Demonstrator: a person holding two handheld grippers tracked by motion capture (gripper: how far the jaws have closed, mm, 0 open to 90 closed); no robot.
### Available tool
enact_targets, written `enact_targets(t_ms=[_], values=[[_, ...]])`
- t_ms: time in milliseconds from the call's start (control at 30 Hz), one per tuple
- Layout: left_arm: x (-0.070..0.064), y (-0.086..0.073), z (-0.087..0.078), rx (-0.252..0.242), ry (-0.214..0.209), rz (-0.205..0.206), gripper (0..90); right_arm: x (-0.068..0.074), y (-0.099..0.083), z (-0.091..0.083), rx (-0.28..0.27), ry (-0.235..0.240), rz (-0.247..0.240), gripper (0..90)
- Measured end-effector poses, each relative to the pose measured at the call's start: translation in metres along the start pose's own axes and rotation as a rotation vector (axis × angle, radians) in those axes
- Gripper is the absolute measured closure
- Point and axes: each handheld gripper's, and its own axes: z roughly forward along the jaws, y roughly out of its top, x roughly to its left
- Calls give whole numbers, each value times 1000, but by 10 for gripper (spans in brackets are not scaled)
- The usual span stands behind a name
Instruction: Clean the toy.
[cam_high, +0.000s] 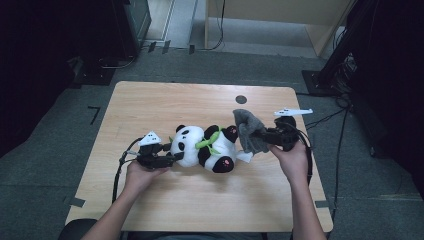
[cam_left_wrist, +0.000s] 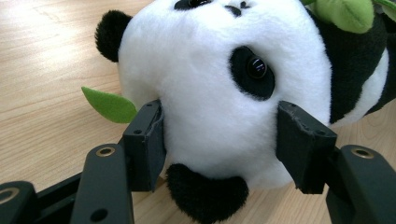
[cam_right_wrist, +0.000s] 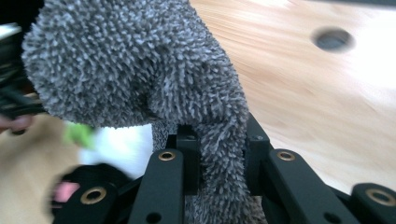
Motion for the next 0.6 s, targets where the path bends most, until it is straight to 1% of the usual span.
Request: enact_targets(t_ms=[100,167,233,333,400,433,467,533,600], values=[[0,1,0,-2,-2,-5,382,31,11,6,11,37,-83,755],[-1,1,-1,-1,0,-1,380,51,16,11,21,62,-126,754],[-1,2,-1,1,1,1,378,68,21,18,34,90,-151,754],[-2,2,-1,-2,2,-3,371,91,28,29,57,134,-175,751],[-2,2,-1,-8,3,-4,358,105,31,40,67,152,-212,751],[-2,2,-1,-10,3,-2,351,109,31,47,79,152,-231,752],[-2,2,-2,-11,3,2,346,111,31,54,99,138,-246,752],[-2,3,-2,-16,4,8,336,111,28,70,147,82,-263,752],[-3,3,-3,-15,-2,16,317,107,24,81,165,35,-289,753]])
